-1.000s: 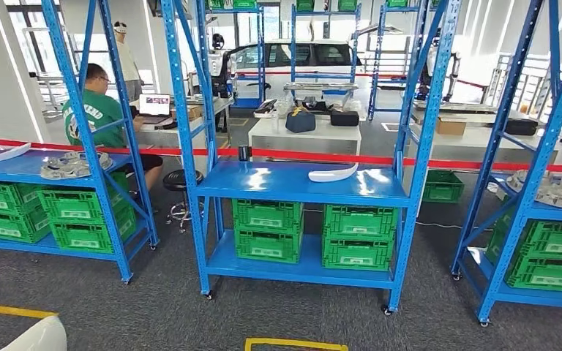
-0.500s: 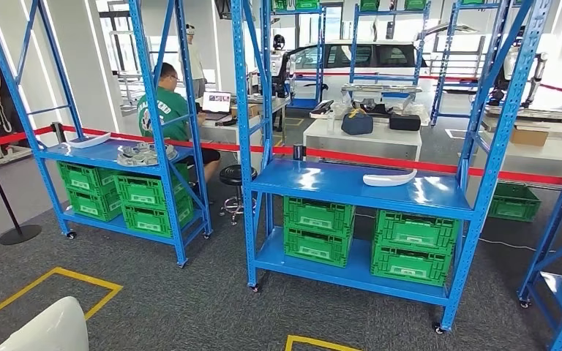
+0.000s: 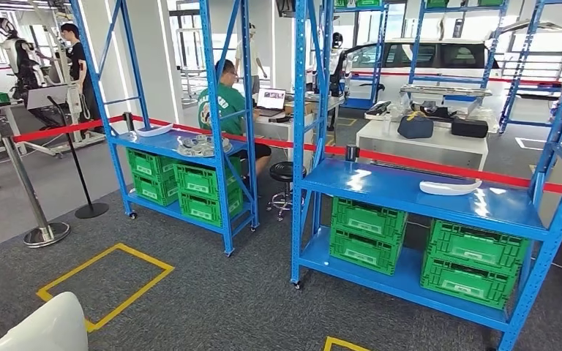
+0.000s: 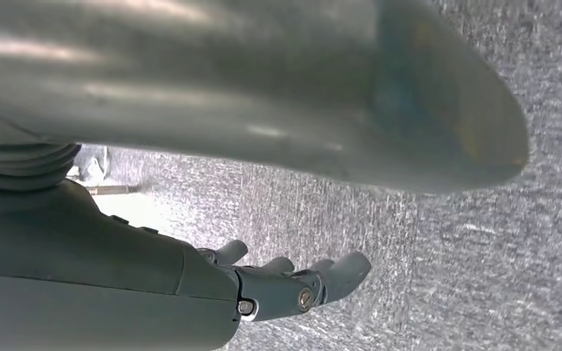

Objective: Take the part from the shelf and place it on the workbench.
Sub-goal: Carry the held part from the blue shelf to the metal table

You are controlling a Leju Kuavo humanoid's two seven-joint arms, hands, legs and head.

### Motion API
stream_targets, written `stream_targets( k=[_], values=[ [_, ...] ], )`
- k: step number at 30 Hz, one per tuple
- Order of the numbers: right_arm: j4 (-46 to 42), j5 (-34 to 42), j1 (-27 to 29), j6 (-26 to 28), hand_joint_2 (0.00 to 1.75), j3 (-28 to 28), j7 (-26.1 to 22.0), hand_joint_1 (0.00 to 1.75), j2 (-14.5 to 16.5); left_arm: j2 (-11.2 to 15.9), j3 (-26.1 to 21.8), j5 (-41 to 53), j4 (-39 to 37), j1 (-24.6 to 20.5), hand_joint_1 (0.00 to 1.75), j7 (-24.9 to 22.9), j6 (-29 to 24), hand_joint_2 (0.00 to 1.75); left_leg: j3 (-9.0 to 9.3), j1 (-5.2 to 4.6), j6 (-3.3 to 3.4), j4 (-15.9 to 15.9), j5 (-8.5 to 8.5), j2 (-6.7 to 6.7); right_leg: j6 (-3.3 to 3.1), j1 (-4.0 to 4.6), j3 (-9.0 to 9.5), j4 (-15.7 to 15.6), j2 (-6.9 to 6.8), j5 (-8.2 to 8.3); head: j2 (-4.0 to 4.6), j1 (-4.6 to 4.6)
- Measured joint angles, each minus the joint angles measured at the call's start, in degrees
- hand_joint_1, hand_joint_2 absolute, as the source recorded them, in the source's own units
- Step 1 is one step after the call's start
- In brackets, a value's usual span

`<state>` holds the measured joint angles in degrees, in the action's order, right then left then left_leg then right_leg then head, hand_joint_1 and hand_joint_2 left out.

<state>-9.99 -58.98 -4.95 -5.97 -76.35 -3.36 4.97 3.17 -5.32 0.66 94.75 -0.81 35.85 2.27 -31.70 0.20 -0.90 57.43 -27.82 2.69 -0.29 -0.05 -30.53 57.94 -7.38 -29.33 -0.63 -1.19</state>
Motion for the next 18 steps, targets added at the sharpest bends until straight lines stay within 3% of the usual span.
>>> stream_targets(
  k=[2, 4, 5, 6, 7, 9, 10, 12, 13, 15, 16, 18],
  values=[
    [0.0, 0.01, -0.05, -0.01, 0.0, 0.0, -0.01, 0.0, 0.02, -0.02, 0.07, 0.0, 0.09, -0.12, 1.75, 0.01, -0.01, 1.75, 0.06, 0.3, 0.75, -0.33, 0.48, -1.28, 0.68, -0.25, -0.85, 2.48, 2.84, -1.88, 0.0, 0.03],
    [0.0, 0.01, 0.15, -0.02, 0.0, 0.0, 0.0, 0.0, 0.03, -0.04, 0.22, 0.03, 0.12, -0.29, 1.75, -0.02, -0.01, 1.75, -0.14, 0.4, 1.25, -0.32, 0.82, -2.57, 0.98, -0.45, -4.07, 9.45, 6.31, -5.6, 0.0, 0.05],
    [0.0, 0.01, 0.3, -0.01, 0.0, 0.0, -0.03, 0.0, 0.03, -0.06, 0.29, 0.21, 0.1, -0.3, 1.75, -0.11, -0.01, 1.75, -0.37, 0.37, 1.36, -0.2, 0.9, -3.34, 1.01, -0.46, -6.06, 13.45, 7.0, -7.17, 0.0, 0.06],
    [0.0, 0.01, 0.44, -0.03, 0.0, 0.0, -0.1, 0.0, 0.02, -0.09, 0.34, 0.56, 0.08, -0.26, 1.75, -0.3, -0.01, 1.75, -0.56, 0.36, 1.39, -0.04, 0.93, -4.18, 1.04, -0.46, -7.43, 16.03, 7.23, -7.7, 0.0, 0.06],
    [0.0, 0.01, 0.54, -0.1, 0.0, 0.0, -0.27, 0.0, 0.01, -0.13, 0.36, 1.02, 0.06, -0.22, 1.75, -0.55, -0.02, 1.75, -0.72, 0.37, 1.37, 0.16, 0.95, -5.08, 1.03, -0.49, -7.91, 16.69, 7.34, -7.17, 0.0, 0.06],
    [0.0, -0.12, 0.59, -0.51, 0.0, 0.0, -0.83, 0.0, -0.05, -0.2, 0.38, 1.83, 0.17, -0.1, 1.75, -1.03, 0.0, 1.75, -0.95, 0.44, 1.1, 0.66, 0.89, -6.78, 0.99, -0.77, -5.44, 11.07, 8.21, -3.42, 0.0, 0.06],
    [0.0, -0.21, 0.57, -0.77, 0.0, 0.01, -1.1, 0.0, -0.09, -0.26, 0.38, 2.05, 0.39, 0.01, 1.75, -1.15, 0.06, 1.75, -1.15, 0.43, 0.82, 1.02, 0.8, -7.51, 1.03, -1.0, -3.68, 7.21, 9.69, -1.89, 0.0, 0.04],
    [0.0, -0.33, 0.54, -1.08, 0.0, 0.03, -1.43, 0.0, -0.16, -0.39, 0.41, 2.27, 1.24, 0.39, 1.75, -1.33, 0.32, 1.75, -1.69, 0.36, 0.03, 1.58, 0.67, -8.86, 0.79, -1.18, -1.55, 2.36, 11.79, -0.45, 0.0, 0.03],
    [0.0, -0.28, 0.5, -1.09, 0.0, 0.03, -1.5, 0.0, -0.16, -0.42, 0.45, 2.31, 1.75, 0.62, 1.75, -1.38, 0.51, 1.75, -2.05, 0.37, -0.42, 1.59, 0.76, -9.49, 0.5, -1.06, -1.41, 1.96, 11.98, -0.62, 0.0, 0.03],
    [0.0, -0.05, 0.36, -1.09, 0.0, 0.03, -1.73, 0.0, -0.1, -0.36, 0.51, 2.31, 2.79, 1.22, 1.75, -1.46, 0.74, 1.75, -2.49, 0.53, -1.24, 1.32, 1.09, -10.55, -0.44, -0.91, -1.3, 1.69, 10.42, -0.31, 0.0, 0.02],
    [0.0, 0.06, 0.3, -1.1, 0.0, 0.02, -1.91, 0.0, -0.05, -0.28, 0.52, 2.31, 3.4, 1.62, 1.75, -1.41, 0.72, 1.75, -2.82, 0.52, -1.53, 1.72, 0.82, -9.89, -0.95, -0.95, -1.23, 1.44, 9.69, -0.13, 0.0, -0.04],
    [0.0, -0.02, 0.36, -1.38, 0.0, 0.05, -2.28, 0.0, 0.09, -0.17, 0.47, 2.31, 4.94, 2.51, 1.75, -1.16, 0.4, 1.75, -4.62, 0.39, -1.94, 5.72, -1.76, -6.62, -1.72, -1.03, -1.17, 1.02, 8.07, 0.15, 0.0, -0.21]
  ],
)
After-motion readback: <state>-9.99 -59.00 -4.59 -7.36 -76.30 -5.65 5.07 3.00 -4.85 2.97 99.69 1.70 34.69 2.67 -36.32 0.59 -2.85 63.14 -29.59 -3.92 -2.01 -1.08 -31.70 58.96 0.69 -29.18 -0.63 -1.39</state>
